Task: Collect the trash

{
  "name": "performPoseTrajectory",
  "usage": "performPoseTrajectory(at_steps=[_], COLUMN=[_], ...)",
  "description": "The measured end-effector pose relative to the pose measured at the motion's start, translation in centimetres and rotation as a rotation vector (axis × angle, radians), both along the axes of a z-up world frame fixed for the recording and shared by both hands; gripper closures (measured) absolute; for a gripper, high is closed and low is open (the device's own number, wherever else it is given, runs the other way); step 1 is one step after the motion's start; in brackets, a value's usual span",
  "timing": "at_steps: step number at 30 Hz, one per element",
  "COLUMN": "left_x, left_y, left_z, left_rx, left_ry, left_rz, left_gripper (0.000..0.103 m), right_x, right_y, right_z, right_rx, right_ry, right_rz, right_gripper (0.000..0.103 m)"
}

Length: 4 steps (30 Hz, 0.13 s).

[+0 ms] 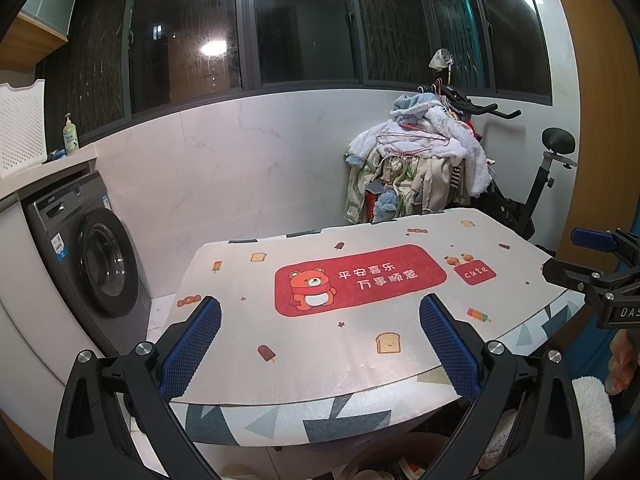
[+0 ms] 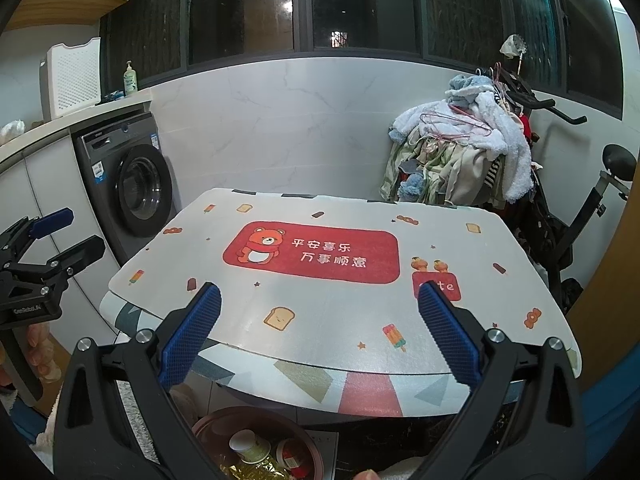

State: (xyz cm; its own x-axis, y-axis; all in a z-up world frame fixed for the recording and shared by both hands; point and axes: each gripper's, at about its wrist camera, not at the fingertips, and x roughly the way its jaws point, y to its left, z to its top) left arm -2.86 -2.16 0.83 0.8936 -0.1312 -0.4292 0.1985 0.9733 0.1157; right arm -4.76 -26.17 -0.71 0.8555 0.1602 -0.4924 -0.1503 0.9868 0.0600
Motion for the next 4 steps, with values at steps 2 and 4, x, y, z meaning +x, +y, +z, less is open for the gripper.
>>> performPoseTrajectory(at_steps=[2,4], left_x=[0.06,0.11], left_y=[-0.11,-0.15], left_z=[-0.32,-0.53], left_rx=[0.007,0.007], left_ry=[0.004,0.004], left_rz=[0.001,0.001], left_gripper=[0.006,0.006], right_x=[0.07,-0.02], right_y=[-0.17,-0.24], right_z=[-0.31,-0.65], right_rx=[0.007,0.007], right_ry=[0.011,0.018], right_rz=[-0.005,-0.008], right_gripper=[0.006,0.006])
